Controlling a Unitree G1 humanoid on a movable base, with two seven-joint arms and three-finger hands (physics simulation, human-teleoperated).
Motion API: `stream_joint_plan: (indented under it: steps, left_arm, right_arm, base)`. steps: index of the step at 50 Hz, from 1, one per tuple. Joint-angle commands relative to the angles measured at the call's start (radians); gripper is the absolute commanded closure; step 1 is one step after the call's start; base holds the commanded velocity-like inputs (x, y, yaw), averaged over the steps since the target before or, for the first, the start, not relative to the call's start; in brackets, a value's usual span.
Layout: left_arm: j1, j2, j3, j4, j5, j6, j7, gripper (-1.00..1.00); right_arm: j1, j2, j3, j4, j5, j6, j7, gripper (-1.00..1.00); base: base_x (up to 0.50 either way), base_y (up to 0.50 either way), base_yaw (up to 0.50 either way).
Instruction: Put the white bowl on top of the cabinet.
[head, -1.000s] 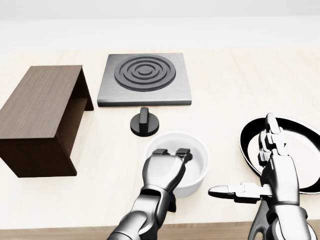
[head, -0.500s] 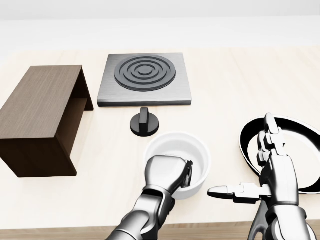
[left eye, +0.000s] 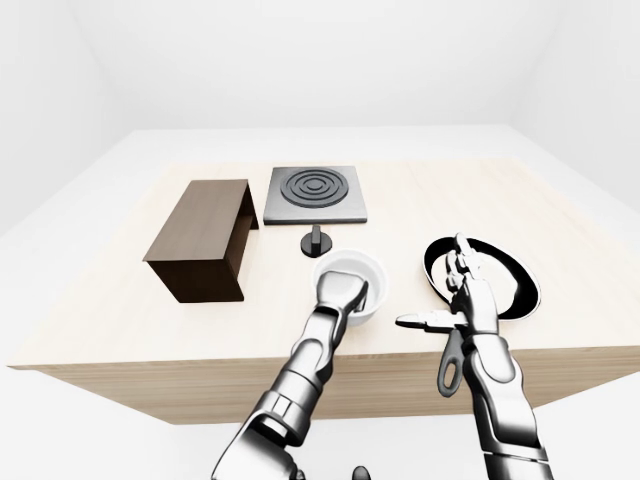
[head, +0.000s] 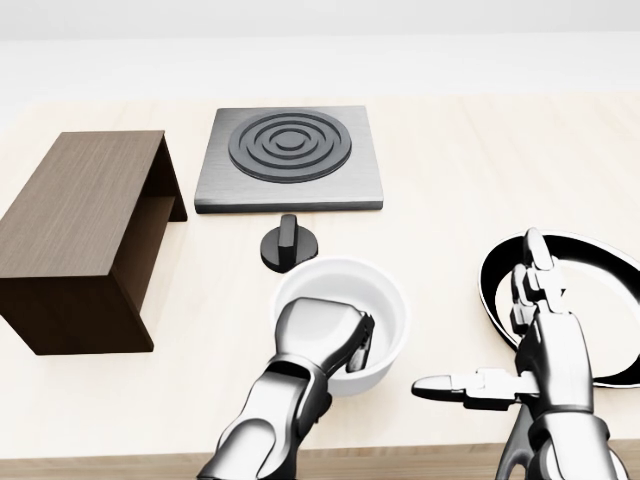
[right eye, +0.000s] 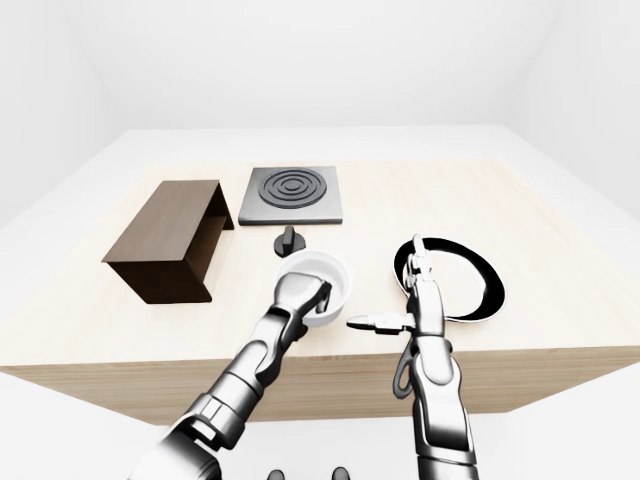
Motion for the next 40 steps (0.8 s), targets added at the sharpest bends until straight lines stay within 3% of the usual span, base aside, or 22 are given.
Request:
stream_joint_plan:
  steps: [1,27,40]
  left_arm:
    - [0.047,0.023,0.018,-0.221,0.157,0.0,-0.124,1.0]
    - [0.043,0.039,0.06,-0.506,0.316,0.0,-0.349,1.0]
    - [0.038,0.05,0.086,-0.608,0.296,0.0,-0.37,1.0]
  right_arm:
    - [0.004,0.003,0.004,0.0,-0.004,-0.004,0.001,-1.0]
    - [0.015,0.008,0.014,-0.008,-0.013,-0.006,0.006,-1.0]
    - [0.028,0.016,0.028,-0.009,-0.027,-0.018,0.006,-1.0]
  base:
    - [0.0,0.0,0.0]
    - [0.0,0.0,0.0]
    - [0.0,0.0,0.0]
